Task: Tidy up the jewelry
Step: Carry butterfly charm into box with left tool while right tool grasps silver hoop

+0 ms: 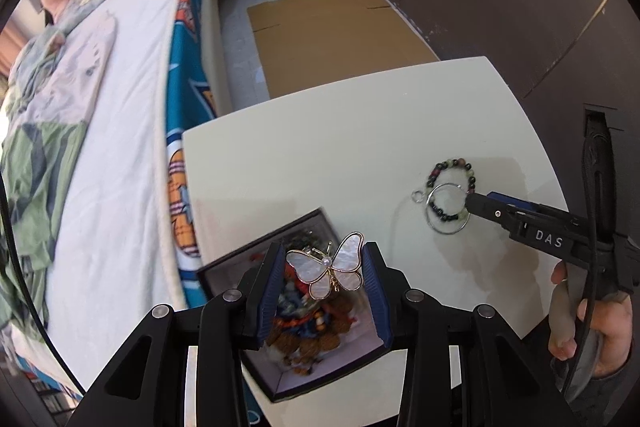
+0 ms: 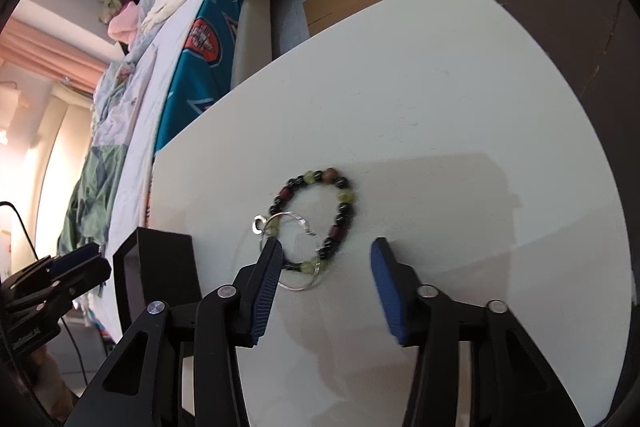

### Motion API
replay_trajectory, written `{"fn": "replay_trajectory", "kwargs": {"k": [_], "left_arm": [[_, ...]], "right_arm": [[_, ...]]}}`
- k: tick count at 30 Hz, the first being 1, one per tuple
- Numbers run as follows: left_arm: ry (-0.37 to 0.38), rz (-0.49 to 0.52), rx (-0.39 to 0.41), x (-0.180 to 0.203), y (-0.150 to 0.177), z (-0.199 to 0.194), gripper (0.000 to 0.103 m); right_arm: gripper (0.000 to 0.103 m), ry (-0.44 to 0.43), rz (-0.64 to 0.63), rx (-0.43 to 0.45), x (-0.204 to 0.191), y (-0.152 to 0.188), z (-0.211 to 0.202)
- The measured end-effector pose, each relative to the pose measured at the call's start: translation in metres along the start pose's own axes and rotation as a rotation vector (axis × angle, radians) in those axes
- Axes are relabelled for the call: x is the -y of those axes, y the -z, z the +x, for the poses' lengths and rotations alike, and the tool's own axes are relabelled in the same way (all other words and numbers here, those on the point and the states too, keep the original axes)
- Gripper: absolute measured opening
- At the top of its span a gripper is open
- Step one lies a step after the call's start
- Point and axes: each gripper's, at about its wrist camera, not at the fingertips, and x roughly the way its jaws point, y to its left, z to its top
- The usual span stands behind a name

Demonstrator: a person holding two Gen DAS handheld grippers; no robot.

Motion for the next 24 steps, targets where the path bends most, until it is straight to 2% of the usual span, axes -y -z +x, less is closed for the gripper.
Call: {"fn": "replay_trajectory", "kwargs": {"k": [3, 5, 9, 11, 20, 22, 23, 24], "left_arm": [[0.011, -0.023, 0.0, -0.009, 0.01, -0.001, 0.041], [0.02, -0.035, -0.001, -0.013, 0.017, -0.002, 0.041], [0.04, -0.062, -0.011, -0.022, 0.029, 0.003, 0.041], [0.052, -0.071, -0.016, -0.026, 0.036, 0.005, 0.041], [0.104, -0.112, -0.038, -0.038, 0.057, 0.018, 0.041], [0.117, -0.121, -0.053, -0.04, 0.058, 0.022, 0.041], [0.126, -0.125, -0.063, -0.04, 0.058, 0.024, 0.041], [0.129, -0.129, -0.063, -0.041, 0.058, 0.024, 0.041]], "right_arm": [[0.032, 0.043, -0.04, -0.018, -0.01, 0.003, 0.007], [0.019, 0.088, -0.077, -0.016, -0.017, 0.005, 0.009], [0.005, 0.106, -0.106, -0.023, -0.024, 0.011, 0.007], [0.004, 0.12, -0.117, -0.007, -0.025, 0.013, 0.001], [0.003, 0.057, -0.105, 0.064, -0.024, 0.019, -0.034], [0.003, 0.059, -0.099, 0.057, -0.027, 0.018, -0.031], [0.004, 0.062, -0.089, 0.05, -0.026, 0.018, -0.029], [0.012, 0.068, -0.085, 0.044, -0.026, 0.018, -0.027]]}}
